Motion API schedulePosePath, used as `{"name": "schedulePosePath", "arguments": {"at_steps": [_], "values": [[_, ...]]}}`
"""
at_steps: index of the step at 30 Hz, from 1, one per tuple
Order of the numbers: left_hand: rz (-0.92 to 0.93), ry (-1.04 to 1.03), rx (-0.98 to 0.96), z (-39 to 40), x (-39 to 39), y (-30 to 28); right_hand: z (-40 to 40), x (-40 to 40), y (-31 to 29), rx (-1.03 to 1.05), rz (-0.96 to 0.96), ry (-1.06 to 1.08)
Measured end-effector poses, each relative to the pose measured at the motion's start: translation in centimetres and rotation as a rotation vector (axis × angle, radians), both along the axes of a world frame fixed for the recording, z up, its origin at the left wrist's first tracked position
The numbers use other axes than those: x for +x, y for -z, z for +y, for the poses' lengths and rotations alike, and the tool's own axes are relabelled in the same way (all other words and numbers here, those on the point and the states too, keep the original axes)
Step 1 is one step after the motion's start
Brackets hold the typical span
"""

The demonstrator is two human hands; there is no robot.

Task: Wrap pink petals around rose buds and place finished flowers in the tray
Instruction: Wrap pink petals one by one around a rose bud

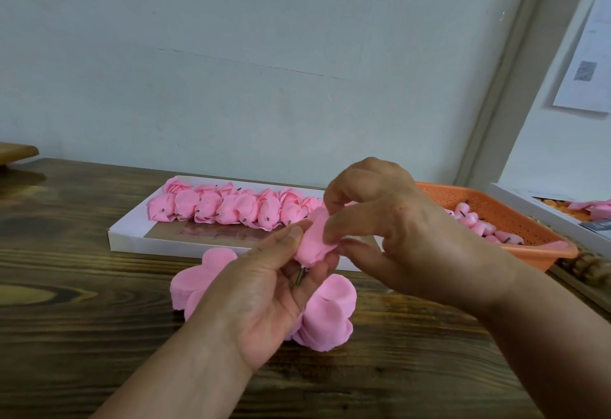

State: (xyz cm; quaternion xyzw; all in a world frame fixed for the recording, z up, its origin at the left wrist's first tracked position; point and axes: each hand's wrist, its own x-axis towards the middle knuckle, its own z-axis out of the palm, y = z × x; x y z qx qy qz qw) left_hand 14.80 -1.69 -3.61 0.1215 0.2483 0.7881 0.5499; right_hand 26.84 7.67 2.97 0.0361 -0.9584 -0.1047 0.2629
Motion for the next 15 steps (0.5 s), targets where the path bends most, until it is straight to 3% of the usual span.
{"name": "schedulePosePath", "arguments": {"at_steps": [4, 15], "values": [[-0.002, -0.005, -0.007, 0.0, 0.1, -0.17, -0.14, 0.02, -0.3, 0.072, -0.029, -0.02], [0.05, -0.029, -0.004, 0.13, 0.03, 0.06, 0.34, -0.17, -0.77, -0.243, -0.15, 0.015]]}}
